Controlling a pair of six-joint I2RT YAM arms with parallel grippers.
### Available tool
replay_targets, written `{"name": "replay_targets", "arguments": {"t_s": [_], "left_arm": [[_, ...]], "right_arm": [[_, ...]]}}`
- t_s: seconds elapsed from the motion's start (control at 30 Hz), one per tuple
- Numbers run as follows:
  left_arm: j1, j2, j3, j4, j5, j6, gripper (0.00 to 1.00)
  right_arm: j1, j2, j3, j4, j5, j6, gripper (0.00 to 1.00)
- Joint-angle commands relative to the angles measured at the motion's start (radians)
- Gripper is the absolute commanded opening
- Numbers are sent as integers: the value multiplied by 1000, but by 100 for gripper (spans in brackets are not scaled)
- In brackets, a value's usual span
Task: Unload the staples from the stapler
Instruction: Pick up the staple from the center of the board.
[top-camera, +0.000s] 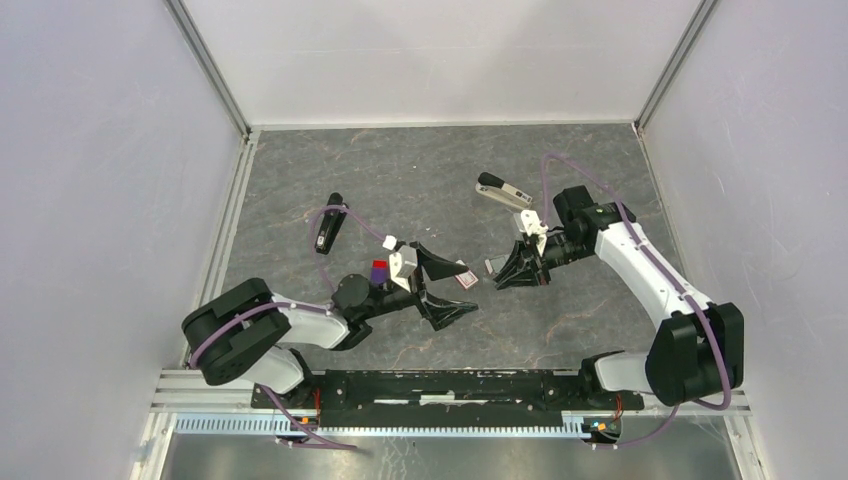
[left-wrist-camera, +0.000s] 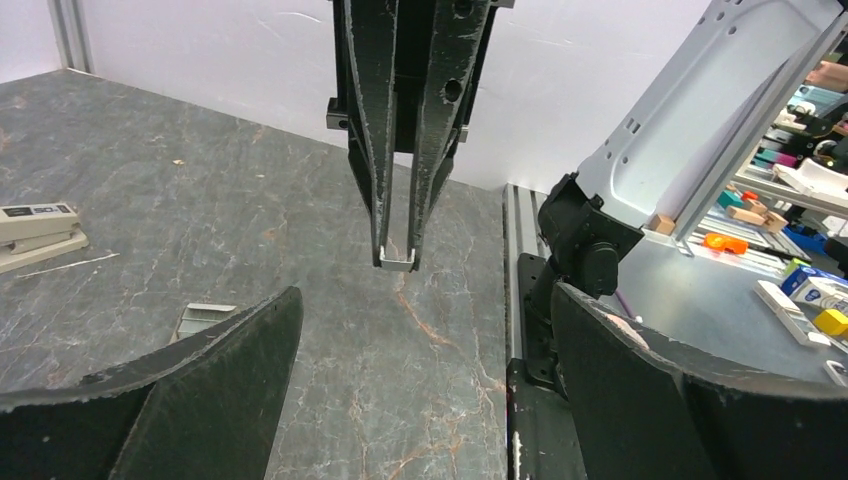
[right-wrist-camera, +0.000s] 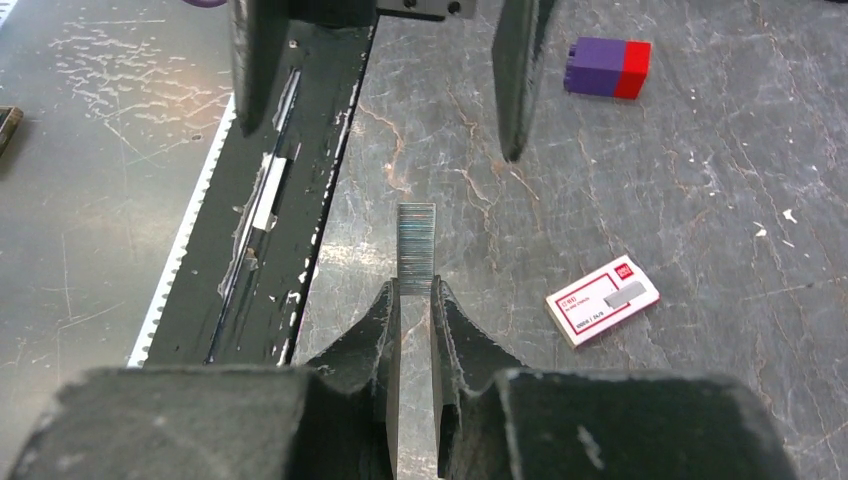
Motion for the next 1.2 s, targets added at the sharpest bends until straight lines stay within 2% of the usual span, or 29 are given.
{"name": "replay_targets", "arguments": {"t_s": [0.0,0.13,0.33,0.63,0.7,1.17], "left_arm": [[2,54,54,92,53,21,99],[0,100,79,121,61,2,96],[1,132,117,121,77,-25,85],[2,161,140,121,108,-84,61],[1,166,145,121,118,-93,59],[-1,161,136,120,87,-94,41]], "right_arm": [[16,-36,-10,-16,-49,-46,13],[29,-36,-13,-37,-56,-69,13],[35,-24,-19,-37,-50,-69,13],[36,-16,-13,-35,-51,-64,13],[36,-15,-12,-30,-52,-55,13],[37,-47,-57,166,-36,171,13]]}}
